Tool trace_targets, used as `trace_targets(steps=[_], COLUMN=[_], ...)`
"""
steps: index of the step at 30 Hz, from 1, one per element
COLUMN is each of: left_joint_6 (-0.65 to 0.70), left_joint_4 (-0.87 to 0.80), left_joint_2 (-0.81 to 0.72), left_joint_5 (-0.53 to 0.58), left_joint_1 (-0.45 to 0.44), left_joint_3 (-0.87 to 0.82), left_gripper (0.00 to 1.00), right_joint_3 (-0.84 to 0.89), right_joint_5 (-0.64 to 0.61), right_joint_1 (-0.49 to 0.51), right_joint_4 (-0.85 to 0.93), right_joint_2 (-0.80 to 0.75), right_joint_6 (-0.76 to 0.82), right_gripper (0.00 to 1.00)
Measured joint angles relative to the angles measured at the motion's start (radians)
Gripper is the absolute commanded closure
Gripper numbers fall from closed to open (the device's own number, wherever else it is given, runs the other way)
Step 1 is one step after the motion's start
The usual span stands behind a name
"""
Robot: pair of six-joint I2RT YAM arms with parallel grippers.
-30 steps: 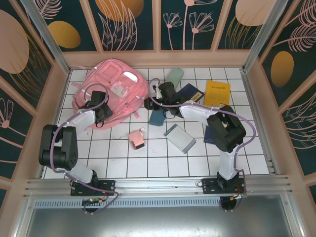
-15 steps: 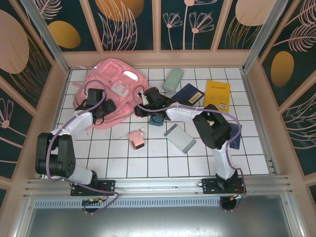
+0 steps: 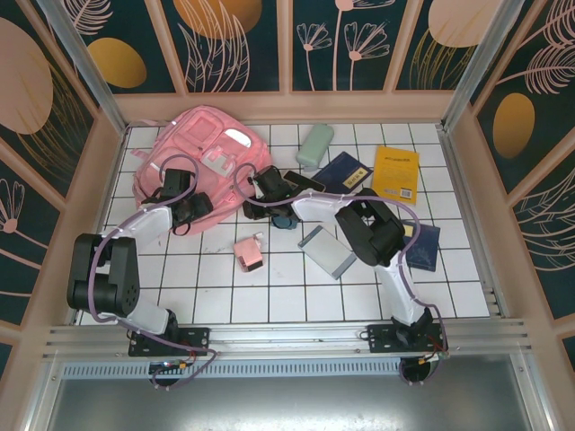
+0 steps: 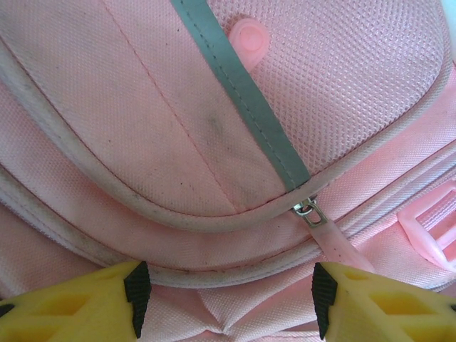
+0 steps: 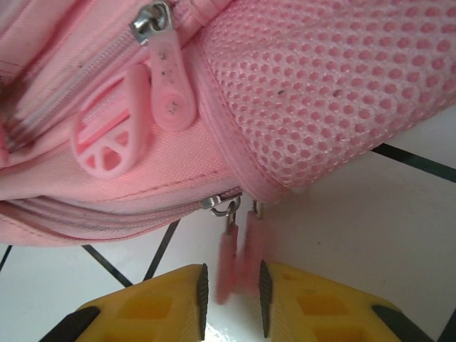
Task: Pack books, pencil case, and school supplies into a backpack
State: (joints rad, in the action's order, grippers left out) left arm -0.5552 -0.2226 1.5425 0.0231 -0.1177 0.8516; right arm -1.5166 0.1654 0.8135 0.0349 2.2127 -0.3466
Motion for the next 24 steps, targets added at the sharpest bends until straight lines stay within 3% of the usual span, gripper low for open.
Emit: trace_targets(steps=[15, 24], left_joint_6=[0.005, 0.005], left_joint_4=[0.003, 0.01], left_joint_2=[0.01, -0.022], left_joint_5=[-0.002, -0.038], left_joint_1=[0.0, -0.02], left_joint_3=[0.0, -0.011], left_gripper=[0.36, 0.39], right_joint_3=[-0.033, -0.032], right_joint_5=[-0.017, 0.021], right_joint_1=[0.0, -0.043], right_joint_4=[0.012, 0.014], right_joint_2=[0.027, 0.014], right_joint_6=[0.0, -0.018], right_gripper=[0.69, 0.58])
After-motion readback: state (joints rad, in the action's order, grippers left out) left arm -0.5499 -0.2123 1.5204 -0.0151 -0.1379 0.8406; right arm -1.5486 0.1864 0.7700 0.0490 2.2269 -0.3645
